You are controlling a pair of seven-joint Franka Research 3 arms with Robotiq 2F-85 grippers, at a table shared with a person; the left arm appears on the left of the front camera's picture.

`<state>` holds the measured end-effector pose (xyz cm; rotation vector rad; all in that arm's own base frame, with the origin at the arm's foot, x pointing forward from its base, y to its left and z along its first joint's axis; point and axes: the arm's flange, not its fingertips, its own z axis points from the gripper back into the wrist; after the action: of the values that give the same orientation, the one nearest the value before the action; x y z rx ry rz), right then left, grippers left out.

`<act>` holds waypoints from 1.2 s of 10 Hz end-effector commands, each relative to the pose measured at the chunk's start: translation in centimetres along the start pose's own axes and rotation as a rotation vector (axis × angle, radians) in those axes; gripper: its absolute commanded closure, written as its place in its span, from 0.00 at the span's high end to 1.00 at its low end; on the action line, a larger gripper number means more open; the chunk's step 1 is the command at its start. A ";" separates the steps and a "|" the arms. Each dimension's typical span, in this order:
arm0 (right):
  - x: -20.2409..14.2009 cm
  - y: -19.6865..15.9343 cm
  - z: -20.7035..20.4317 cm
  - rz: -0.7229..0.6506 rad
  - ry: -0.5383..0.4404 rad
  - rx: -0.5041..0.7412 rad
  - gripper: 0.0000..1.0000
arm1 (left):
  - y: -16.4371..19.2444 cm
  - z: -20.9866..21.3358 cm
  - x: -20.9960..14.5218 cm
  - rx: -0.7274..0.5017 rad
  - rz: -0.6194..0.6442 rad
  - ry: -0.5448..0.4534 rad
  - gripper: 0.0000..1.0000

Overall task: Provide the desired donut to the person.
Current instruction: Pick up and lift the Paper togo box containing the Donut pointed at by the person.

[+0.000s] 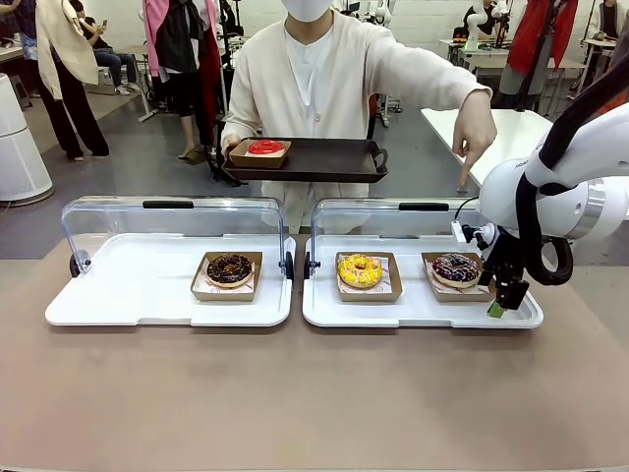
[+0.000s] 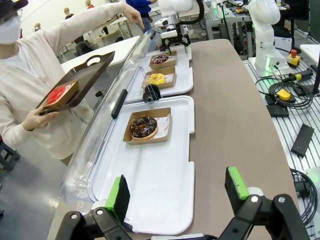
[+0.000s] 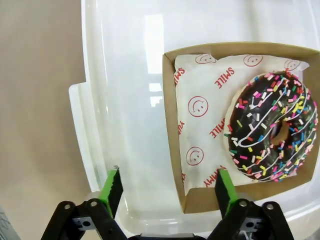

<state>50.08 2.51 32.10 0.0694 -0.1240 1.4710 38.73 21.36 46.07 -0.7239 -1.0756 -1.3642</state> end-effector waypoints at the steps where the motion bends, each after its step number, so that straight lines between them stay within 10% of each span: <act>1: -0.2 -0.6 -0.4 0.017 -0.025 -0.013 0.42 | -0.1 0.1 0.1 0.003 -0.005 -0.003 1.00; 2: -0.1 -0.6 -0.3 0.018 -0.027 -0.018 0.42 | -0.1 0.1 0.1 0.003 -0.005 -0.003 1.00; 3: -0.2 -0.6 -0.2 0.018 -0.027 -0.021 0.00 | -0.1 0.1 0.1 0.003 -0.005 -0.003 1.00; 4: -0.3 -0.6 -0.2 0.017 -0.028 -0.022 0.25 | -0.1 0.1 0.1 0.003 -0.005 -0.003 1.00; 5: -0.3 -0.6 -0.2 0.017 -0.027 -0.023 0.00 | -0.1 0.1 0.1 0.003 -0.005 -0.003 1.00; 12: 0.6 1.3 2.2 0.014 -0.007 -0.032 0.00 | -0.1 0.1 0.1 0.003 -0.005 -0.003 1.00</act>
<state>50.14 2.63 33.44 0.0442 -0.1524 1.4828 38.74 21.35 46.07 -0.7240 -1.0756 -1.3642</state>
